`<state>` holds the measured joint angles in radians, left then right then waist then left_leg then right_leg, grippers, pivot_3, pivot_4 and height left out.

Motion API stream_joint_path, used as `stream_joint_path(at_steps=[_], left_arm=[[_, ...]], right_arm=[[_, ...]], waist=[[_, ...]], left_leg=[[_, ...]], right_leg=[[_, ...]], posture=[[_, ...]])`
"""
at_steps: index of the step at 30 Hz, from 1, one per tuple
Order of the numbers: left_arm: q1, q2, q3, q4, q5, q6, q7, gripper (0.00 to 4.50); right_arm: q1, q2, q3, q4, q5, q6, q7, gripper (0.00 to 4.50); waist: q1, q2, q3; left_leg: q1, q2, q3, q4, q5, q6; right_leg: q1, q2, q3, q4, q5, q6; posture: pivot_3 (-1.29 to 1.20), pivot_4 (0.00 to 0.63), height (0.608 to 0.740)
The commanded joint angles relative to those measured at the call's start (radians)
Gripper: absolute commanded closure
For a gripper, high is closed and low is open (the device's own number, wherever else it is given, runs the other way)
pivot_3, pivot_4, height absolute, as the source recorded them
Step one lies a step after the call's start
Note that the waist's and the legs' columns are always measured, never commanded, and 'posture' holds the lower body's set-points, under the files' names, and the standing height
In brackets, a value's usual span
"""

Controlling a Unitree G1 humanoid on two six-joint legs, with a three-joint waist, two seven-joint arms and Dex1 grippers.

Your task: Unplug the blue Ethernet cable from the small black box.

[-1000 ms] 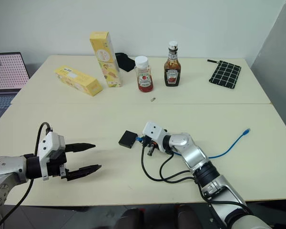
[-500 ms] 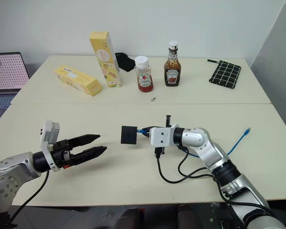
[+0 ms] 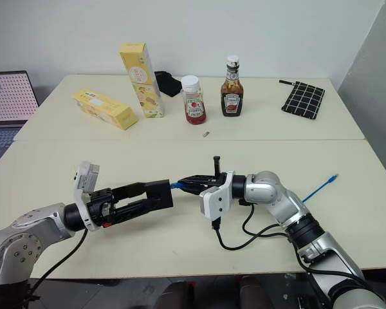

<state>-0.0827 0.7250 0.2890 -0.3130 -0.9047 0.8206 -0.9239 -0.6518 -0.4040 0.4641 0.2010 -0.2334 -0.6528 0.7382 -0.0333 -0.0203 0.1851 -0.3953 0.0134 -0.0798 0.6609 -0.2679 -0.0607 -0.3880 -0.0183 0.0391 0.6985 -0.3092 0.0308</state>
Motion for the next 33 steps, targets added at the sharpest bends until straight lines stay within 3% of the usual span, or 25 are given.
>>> stream_joint_path(at_steps=[1,9,13,18,20,28,29,33], left_arm=[[-0.013,-0.001,0.003,-0.026,-0.027,-0.003,-0.007,1.01],[-0.013,-0.003,-0.021,-0.032,-0.015,-0.011,-0.013,2.96],[-0.003,0.006,-0.029,-0.033,0.001,-0.022,-0.025,3.69],[-0.001,0.011,-0.026,-0.024,0.006,-0.023,-0.033,3.71],[-0.003,0.01,-0.027,-0.017,0.008,-0.022,-0.037,3.71],[-0.039,0.021,-0.093,0.019,0.104,-0.094,-0.088,3.71],[-0.049,0.019,-0.116,0.029,0.137,-0.131,-0.104,3.71],[-0.097,-0.021,-0.173,0.071,0.206,-0.257,-0.162,3.71]], right_arm=[[-0.018,0.01,-0.02,-0.042,0.017,-0.031,-0.01,4.39],[-0.014,0.021,-0.017,-0.048,0.006,-0.067,-0.025,4.39],[-0.022,0.026,-0.003,-0.042,-0.018,-0.098,-0.034,4.39],[-0.026,0.014,0.002,-0.025,-0.048,-0.141,-0.04,4.39],[-0.028,0.0,0.002,-0.02,-0.03,-0.15,-0.023,3.68],[-0.01,-0.101,0.009,-0.064,0.071,-0.112,0.112,1.79],[0.009,-0.127,0.004,-0.108,0.132,-0.044,0.157,1.6],[0.079,-0.199,-0.044,-0.316,0.379,0.334,0.259,1.6]], waist=[[0.0,0.0,0.0],[0.0,0.0,0.0],[0.0,0.0,0.0],[0.0,0.0,0.0],[0.0,0.0,0.0],[0.003,0.0,0.0],[0.003,0.0,0.0],[0.007,0.0,0.0]], left_leg=[[0.0,0.0,0.0,0.0,0.0,0.0],[0.0,0.0,0.0,0.0,0.0,0.0],[0.0,0.0,0.0,0.0,0.0,0.0],[0.0,0.0,0.0,0.0,0.0,0.0],[0.0,0.0,0.0,0.0,0.0,0.0],[0.0,-0.001,0.0,0.0,0.0,0.0],[0.0,-0.001,0.0,0.0,0.0,0.0],[-0.001,-0.001,-0.001,0.001,0.0,0.0]], right_leg=[[0.0,0.0,0.0,0.0,0.0,0.0],[0.0,0.0,0.0,0.0,0.0,0.0],[0.0,0.0,0.0,0.0,0.0,0.0],[0.0,0.0,0.0,0.0,0.0,0.0],[0.0,0.0,0.0,0.0,0.0,0.0],[0.001,0.0,0.0,0.0,0.0,0.0],[0.001,0.0,0.0,0.0,0.0,0.0],[0.001,0.0,0.0,-0.001,0.0,0.0]], posture=[[0.0,0.15,0.74],[0.0,0.15,0.74],[0.0,0.15,0.74],[0.0,0.15,0.74],[0.0,0.15,0.74],[0.0,0.15,0.74],[0.0,0.15,0.74],[0.0,0.15,0.74]])
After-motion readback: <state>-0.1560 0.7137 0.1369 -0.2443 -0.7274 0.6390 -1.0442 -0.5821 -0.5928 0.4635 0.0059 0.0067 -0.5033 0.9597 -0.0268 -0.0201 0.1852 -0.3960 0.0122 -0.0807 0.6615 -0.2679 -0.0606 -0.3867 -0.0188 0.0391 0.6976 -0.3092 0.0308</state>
